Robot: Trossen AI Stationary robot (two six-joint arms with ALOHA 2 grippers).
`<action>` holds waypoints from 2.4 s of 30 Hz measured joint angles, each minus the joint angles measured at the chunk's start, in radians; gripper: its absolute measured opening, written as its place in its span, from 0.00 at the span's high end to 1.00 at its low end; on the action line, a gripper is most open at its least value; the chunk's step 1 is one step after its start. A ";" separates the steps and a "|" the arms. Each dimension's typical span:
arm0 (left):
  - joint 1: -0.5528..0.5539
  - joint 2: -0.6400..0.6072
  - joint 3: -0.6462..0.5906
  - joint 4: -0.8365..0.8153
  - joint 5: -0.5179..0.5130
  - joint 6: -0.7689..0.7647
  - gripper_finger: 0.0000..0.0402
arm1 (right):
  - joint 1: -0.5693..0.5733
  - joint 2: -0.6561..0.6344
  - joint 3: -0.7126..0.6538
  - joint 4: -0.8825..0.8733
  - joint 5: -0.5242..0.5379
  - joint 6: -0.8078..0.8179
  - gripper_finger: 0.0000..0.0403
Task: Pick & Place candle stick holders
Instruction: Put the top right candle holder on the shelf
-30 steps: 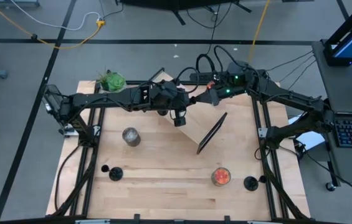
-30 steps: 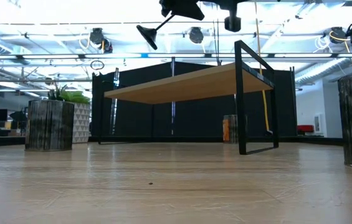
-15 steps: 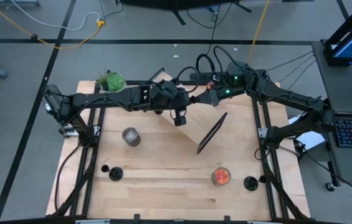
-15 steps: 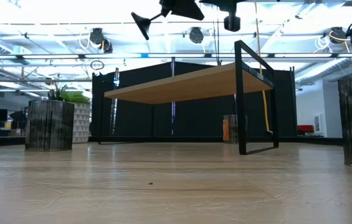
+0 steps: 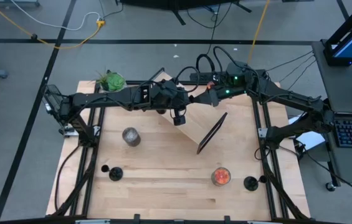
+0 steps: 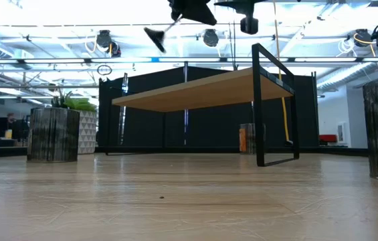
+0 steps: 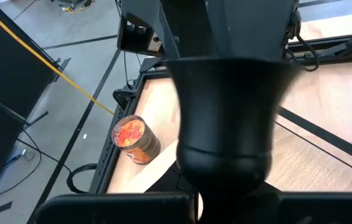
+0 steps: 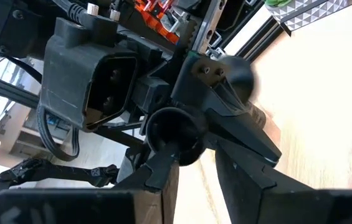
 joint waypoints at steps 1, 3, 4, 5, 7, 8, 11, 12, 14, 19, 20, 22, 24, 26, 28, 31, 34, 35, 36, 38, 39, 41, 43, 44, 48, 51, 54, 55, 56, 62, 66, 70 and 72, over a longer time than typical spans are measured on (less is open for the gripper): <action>0.001 0.000 0.000 0.000 0.000 0.000 0.99 | 0.000 -0.003 0.000 0.000 0.001 0.000 0.75; 0.003 0.000 0.000 -0.001 0.000 -0.004 0.99 | 0.000 -0.006 0.000 0.009 0.001 0.000 0.74; 0.004 -0.001 0.000 -0.003 0.000 -0.006 0.98 | 0.000 -0.009 0.000 0.009 0.000 0.000 0.73; 0.005 0.000 0.000 -0.004 -0.001 -0.009 0.98 | 0.000 -0.013 0.000 0.008 0.001 0.000 0.73; 0.008 -0.001 0.000 0.000 -0.005 -0.008 0.98 | 0.000 -0.019 0.000 0.008 0.003 0.000 0.73; 0.009 -0.001 0.001 0.000 -0.009 -0.008 0.98 | 0.000 -0.022 0.000 0.008 0.005 0.000 0.73; 0.015 -0.001 0.001 0.000 -0.009 -0.018 0.99 | 0.000 -0.030 0.000 0.008 0.006 0.000 0.73; 0.018 -0.001 0.001 0.001 -0.009 -0.026 0.99 | -0.001 -0.033 0.000 0.008 0.006 0.000 0.73; 0.026 -0.001 0.001 0.002 -0.009 -0.039 0.98 | -0.003 -0.040 0.000 0.010 0.006 0.000 0.73; 0.049 -0.001 0.001 0.002 -0.008 -0.073 0.99 | -0.016 -0.057 0.000 0.009 0.008 -0.002 0.73; 0.054 -0.001 0.001 0.002 -0.008 -0.080 0.99 | -0.018 -0.061 0.000 0.008 0.008 -0.004 0.73; 0.065 -0.001 0.001 0.002 -0.008 -0.088 0.99 | -0.025 -0.071 0.000 0.004 0.008 -0.007 0.74; 0.078 -0.001 0.001 0.001 -0.008 -0.108 0.97 | -0.028 -0.079 0.000 0.001 0.007 -0.008 0.74; 0.094 -0.001 0.001 0.001 -0.007 -0.132 0.97 | -0.028 -0.085 0.000 -0.001 0.006 -0.015 0.74; 0.112 -0.001 0.001 0.003 -0.008 -0.146 0.96 | -0.028 -0.092 0.000 -0.001 0.006 -0.024 0.74; 0.137 -0.001 0.001 0.010 -0.008 -0.165 0.96 | -0.028 -0.102 0.000 -0.005 0.005 -0.033 0.74; 0.160 -0.001 0.000 0.015 -0.007 -0.170 0.96 | -0.028 -0.109 0.000 -0.007 0.005 -0.043 0.74; 0.167 -0.001 -0.003 0.023 -0.007 -0.172 0.96 | -0.028 -0.113 0.000 -0.008 0.005 -0.049 0.74; 0.174 -0.001 -0.011 0.039 -0.007 -0.174 0.96 | -0.028 -0.117 0.000 -0.009 0.005 -0.053 0.74; 0.190 -0.001 -0.030 0.075 -0.006 -0.184 0.96 | -0.028 -0.123 0.000 -0.008 0.005 -0.056 0.74; 0.199 -0.002 -0.041 0.095 0.000 -0.185 0.96 | -0.028 -0.125 0.000 -0.009 0.005 -0.057 0.74; 0.216 -0.006 -0.063 0.133 0.006 -0.190 0.96 | -0.028 -0.129 0.000 -0.009 0.005 -0.060 0.74; 0.234 -0.008 -0.077 0.158 0.005 -0.192 0.96 | -0.028 -0.134 0.000 -0.010 0.005 -0.061 0.74; 0.244 -0.008 -0.084 0.161 0.005 -0.192 0.96 | -0.028 -0.137 0.000 -0.009 0.004 -0.061 0.74; 0.288 -0.008 -0.122 0.197 0.005 -0.192 0.96 | -0.028 -0.144 0.000 -0.009 0.004 -0.062 0.74; 0.324 -0.008 -0.155 0.230 0.005 -0.204 0.96 | -0.028 -0.149 0.000 -0.009 0.004 -0.064 0.74; 0.360 -0.008 -0.186 0.253 0.005 -0.211 0.96 | -0.027 -0.150 0.000 -0.010 0.004 -0.064 0.74; 0.370 -0.008 -0.197 0.269 0.004 -0.212 0.96 | -0.027 -0.150 0.000 -0.012 0.004 -0.064 0.74; 0.380 -0.008 -0.208 0.285 0.003 -0.215 0.96 | -0.027 -0.150 0.000 -0.013 0.004 -0.063 0.74; 0.417 -0.008 -0.232 0.296 0.006 -0.236 0.96 | -0.027 -0.151 0.000 -0.023 0.004 -0.061 0.74; 0.425 -0.008 -0.232 0.290 0.010 -0.233 0.96 | -0.027 -0.151 0.000 -0.022 0.004 -0.061 0.74; 0.436 -0.008 -0.232 0.268 0.005 -0.230 0.96 | -0.027 -0.151 0.000 -0.022 0.004 -0.054 0.74; 0.442 -0.008 -0.232 0.251 0.003 -0.228 0.96 | -0.027 -0.151 0.000 -0.022 0.004 -0.053 0.74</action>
